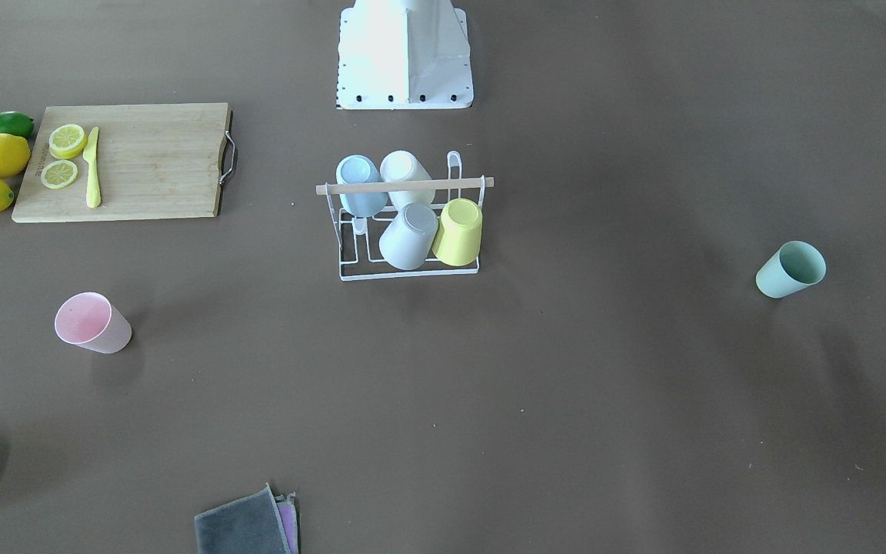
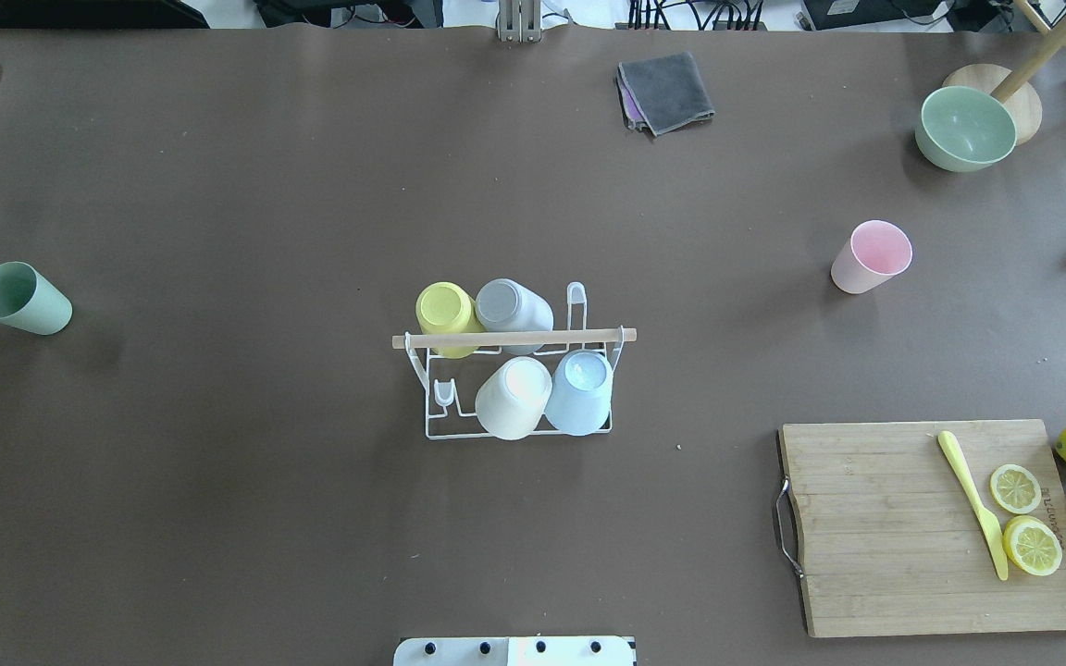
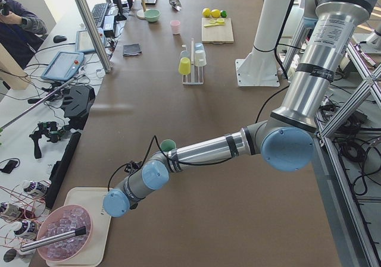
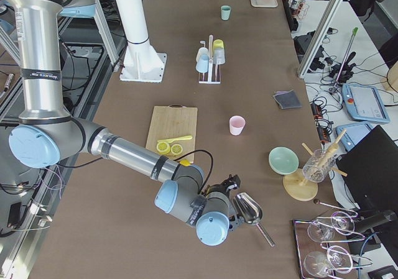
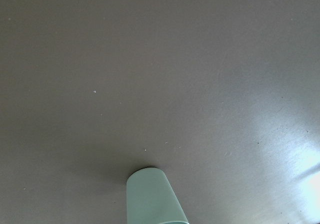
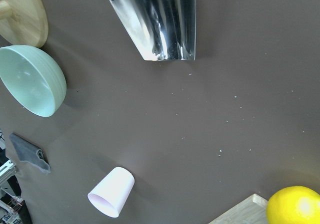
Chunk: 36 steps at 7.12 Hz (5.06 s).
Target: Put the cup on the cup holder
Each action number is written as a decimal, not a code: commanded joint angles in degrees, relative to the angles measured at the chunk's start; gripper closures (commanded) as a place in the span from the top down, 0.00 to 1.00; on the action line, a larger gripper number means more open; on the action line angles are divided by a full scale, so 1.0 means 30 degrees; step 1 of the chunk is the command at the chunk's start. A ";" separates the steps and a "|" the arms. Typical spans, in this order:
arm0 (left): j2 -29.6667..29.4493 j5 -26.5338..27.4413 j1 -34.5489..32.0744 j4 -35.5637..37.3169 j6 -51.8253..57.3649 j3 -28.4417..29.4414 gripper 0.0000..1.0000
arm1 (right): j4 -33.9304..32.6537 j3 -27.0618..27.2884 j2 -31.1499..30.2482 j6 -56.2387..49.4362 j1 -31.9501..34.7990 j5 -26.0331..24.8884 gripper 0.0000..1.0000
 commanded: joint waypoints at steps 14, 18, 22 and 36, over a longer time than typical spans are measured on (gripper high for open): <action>-0.0034 1.4131 -0.0961 -0.4353 0.5118 -0.4163 0.98 | -1.1271 -0.1122 0.3440 -0.2397 -0.6080 1.4560 1.00; -0.3126 1.5194 0.0857 -0.2143 0.6241 -0.4340 0.98 | -1.2825 -0.1123 0.3970 -0.2778 -0.7926 1.5123 1.00; -0.5040 1.5224 0.4374 0.0351 0.6301 -0.4137 0.97 | -1.3238 -0.1590 0.4499 -0.2749 -0.9393 1.5065 1.00; -0.5983 1.0801 0.5560 0.2086 0.8703 0.0583 0.96 | -1.4618 -0.1445 0.4733 -0.2631 -1.2148 1.4303 1.00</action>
